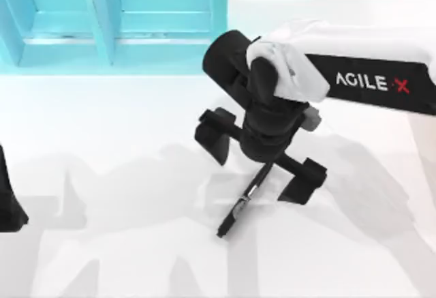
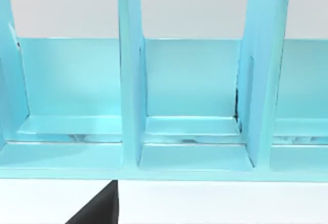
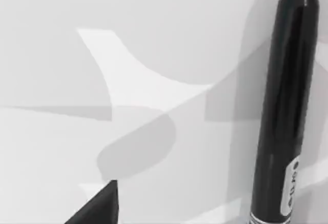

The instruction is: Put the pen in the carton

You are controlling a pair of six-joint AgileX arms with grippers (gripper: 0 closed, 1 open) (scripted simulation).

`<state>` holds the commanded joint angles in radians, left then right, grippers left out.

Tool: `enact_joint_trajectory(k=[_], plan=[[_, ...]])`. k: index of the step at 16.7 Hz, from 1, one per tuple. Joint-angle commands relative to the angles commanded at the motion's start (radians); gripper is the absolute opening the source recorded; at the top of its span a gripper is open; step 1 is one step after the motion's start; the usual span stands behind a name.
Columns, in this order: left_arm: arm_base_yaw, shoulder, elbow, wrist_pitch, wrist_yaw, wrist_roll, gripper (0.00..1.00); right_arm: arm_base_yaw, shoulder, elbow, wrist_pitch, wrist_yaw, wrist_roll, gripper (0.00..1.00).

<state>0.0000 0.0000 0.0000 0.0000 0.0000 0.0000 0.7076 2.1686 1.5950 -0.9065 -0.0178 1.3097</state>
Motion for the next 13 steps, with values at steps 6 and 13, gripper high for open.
enact_joint_trajectory(k=[6, 13], plan=[[0.000, 0.000, 0.000, 0.000, 0.000, 0.000, 1.00, 0.005, 0.084, -0.077, 0.158, 0.001, 0.006, 1.00], [0.000, 0.000, 0.000, 0.000, 0.000, 0.000, 1.00, 0.005, 0.084, -0.077, 0.158, 0.001, 0.006, 0.70]])
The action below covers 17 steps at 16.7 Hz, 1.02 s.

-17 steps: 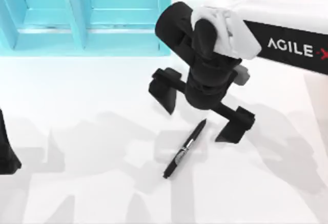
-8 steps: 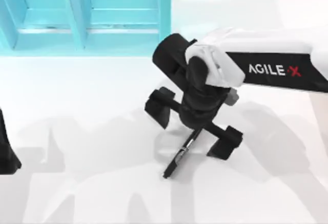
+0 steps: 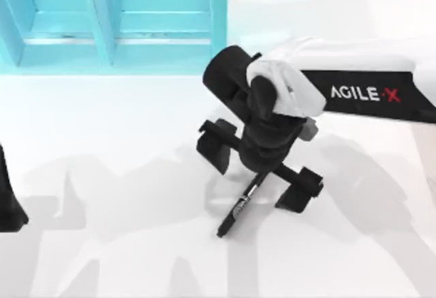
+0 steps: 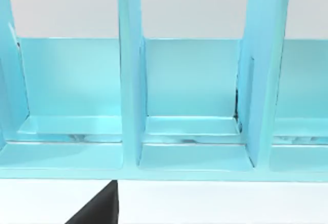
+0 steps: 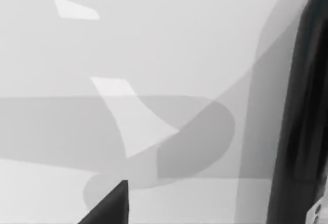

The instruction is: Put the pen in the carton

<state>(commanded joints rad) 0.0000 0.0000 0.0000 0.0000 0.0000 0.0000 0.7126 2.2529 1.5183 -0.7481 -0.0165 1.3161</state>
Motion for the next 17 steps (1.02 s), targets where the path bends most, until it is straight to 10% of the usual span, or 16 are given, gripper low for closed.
enact_joint_trajectory(k=[9, 17], plan=[[0.000, 0.000, 0.000, 0.000, 0.000, 0.000, 1.00, 0.000, 0.000, 0.000, 0.000, 0.000, 0.000, 0.02], [0.000, 0.000, 0.000, 0.000, 0.000, 0.000, 1.00, 0.000, 0.000, 0.000, 0.000, 0.000, 0.000, 0.00]])
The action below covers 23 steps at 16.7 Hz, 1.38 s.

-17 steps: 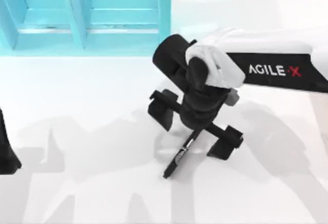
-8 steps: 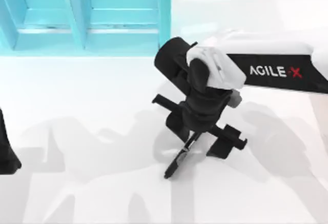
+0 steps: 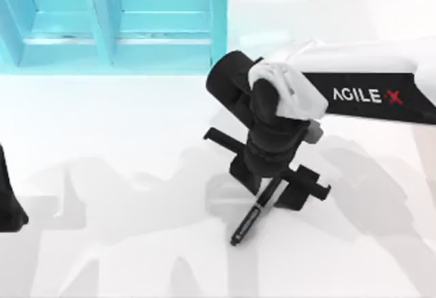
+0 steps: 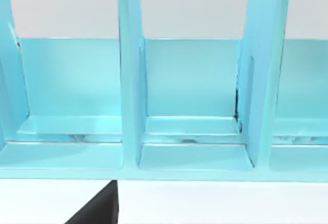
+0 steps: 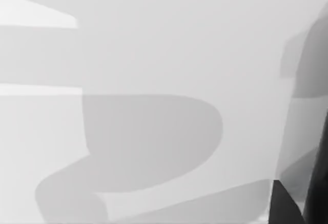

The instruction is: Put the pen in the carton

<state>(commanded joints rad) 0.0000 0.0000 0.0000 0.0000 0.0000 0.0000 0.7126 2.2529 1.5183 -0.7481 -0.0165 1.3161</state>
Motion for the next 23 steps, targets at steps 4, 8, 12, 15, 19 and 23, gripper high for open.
enact_joint_trajectory(k=[4, 8, 12, 15, 19, 23], plan=[[0.000, 0.000, 0.000, 0.000, 0.000, 0.000, 1.00, -0.005, -0.089, 0.032, -0.130, 0.019, -0.038, 0.00], [0.000, 0.000, 0.000, 0.000, 0.000, 0.000, 1.00, -0.007, -0.121, 0.137, -0.277, 0.018, -0.035, 0.00], [0.000, 0.000, 0.000, 0.000, 0.000, 0.000, 1.00, -0.008, -0.164, 0.240, -0.423, 0.018, -0.041, 0.00], [0.000, 0.000, 0.000, 0.000, 0.000, 0.000, 1.00, -0.008, -0.174, 0.260, -0.446, 0.018, -0.042, 0.00], [0.000, 0.000, 0.000, 0.000, 0.000, 0.000, 1.00, -0.019, -0.170, 0.258, -0.444, 0.017, -0.043, 0.00], [0.000, 0.000, 0.000, 0.000, 0.000, 0.000, 1.00, -0.163, -0.185, 0.251, -0.455, 0.013, -0.078, 0.00]])
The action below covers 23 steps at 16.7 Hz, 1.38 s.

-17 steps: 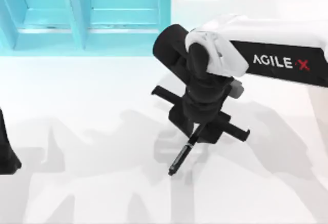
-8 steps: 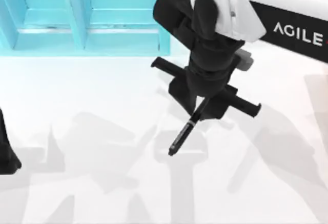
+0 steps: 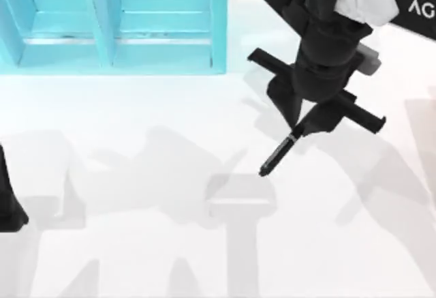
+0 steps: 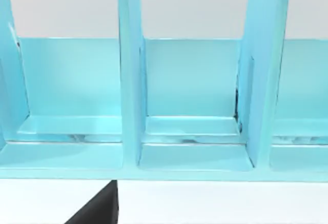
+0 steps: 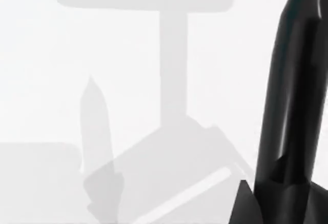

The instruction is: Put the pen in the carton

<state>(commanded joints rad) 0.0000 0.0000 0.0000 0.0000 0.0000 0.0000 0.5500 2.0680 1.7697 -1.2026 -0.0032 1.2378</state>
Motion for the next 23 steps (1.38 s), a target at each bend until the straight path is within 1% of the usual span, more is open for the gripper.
enact_joint_trajectory(k=[3, 10, 13, 15, 17, 23], plan=[[0.000, 0.000, 0.000, 0.000, 0.000, 0.000, 1.00, -0.216, -0.020, -0.016, -0.014, -0.003, -0.047, 0.00], [0.000, 0.000, 0.000, 0.000, 0.000, 0.000, 1.00, -0.871, -0.086, -0.078, -0.050, -0.003, -0.190, 0.00], [0.000, 0.000, 0.000, 0.000, 0.000, 0.000, 1.00, -1.066, -0.118, -0.098, -0.056, -0.008, -0.244, 0.00], [0.000, 0.000, 0.000, 0.000, 0.000, 0.000, 1.00, -1.143, -0.136, -0.107, -0.056, -0.013, -0.270, 0.00], [0.000, 0.000, 0.000, 0.000, 0.000, 0.000, 1.00, -1.178, -0.145, -0.113, -0.055, -0.017, -0.282, 0.00], [0.000, 0.000, 0.000, 0.000, 0.000, 0.000, 1.00, -1.173, -0.143, -0.116, -0.045, -0.018, -0.269, 0.00]])
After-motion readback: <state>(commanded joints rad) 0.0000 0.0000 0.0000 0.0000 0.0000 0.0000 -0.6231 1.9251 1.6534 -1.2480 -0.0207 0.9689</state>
